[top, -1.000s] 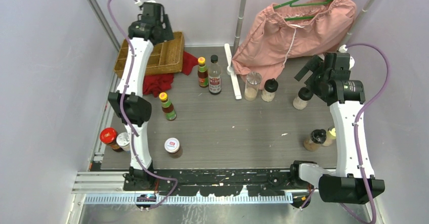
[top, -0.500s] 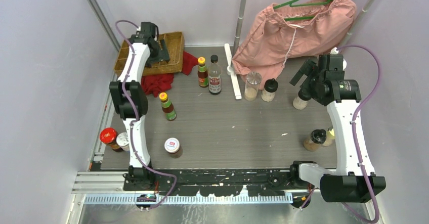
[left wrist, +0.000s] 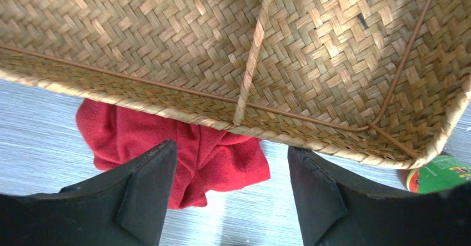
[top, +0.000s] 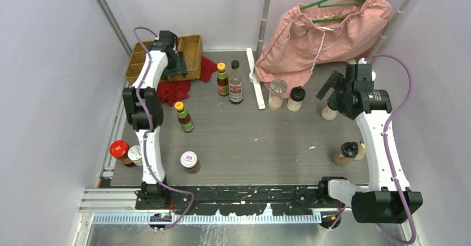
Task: Organize the condiment bottles
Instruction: Pick up the storage box at the corner of the board.
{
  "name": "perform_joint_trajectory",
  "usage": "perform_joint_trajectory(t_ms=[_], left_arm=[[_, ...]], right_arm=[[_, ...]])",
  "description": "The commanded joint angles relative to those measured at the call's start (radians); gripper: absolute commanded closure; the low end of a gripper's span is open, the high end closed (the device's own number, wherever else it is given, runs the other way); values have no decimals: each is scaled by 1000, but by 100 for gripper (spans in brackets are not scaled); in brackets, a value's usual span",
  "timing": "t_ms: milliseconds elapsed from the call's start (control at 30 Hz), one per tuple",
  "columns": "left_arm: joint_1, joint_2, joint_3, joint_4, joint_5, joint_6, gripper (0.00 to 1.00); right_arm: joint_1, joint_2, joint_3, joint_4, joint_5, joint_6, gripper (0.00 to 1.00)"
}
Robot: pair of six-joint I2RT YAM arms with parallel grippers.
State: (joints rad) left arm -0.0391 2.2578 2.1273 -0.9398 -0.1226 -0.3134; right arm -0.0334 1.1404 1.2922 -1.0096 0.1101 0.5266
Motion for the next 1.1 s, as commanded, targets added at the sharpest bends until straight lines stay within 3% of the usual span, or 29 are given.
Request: perform_joint_trajectory(t_ms=[0,133,367,500,800,1067], left_arm=[[0,-69,76,-2,-32,20,25],[-3,-175,13,79,-7,14,20],[-1,-29,162,57,98,51,22],[-2,24,170,72,118,65,27],[5,64,128,103,109,86,26],[12,94,126,93,103,70,62]], right_arm=[[6,-30,-17,31,-2,-21,0],[7,-19,-46,46,-18,-16,0],[9,-27,-43,34,-4,-29,0],[9,-26,-31,25,8,-40,0],[9,-9,-37,32,0,-41,0],[9,-20,-64,46,-12,-44,1]])
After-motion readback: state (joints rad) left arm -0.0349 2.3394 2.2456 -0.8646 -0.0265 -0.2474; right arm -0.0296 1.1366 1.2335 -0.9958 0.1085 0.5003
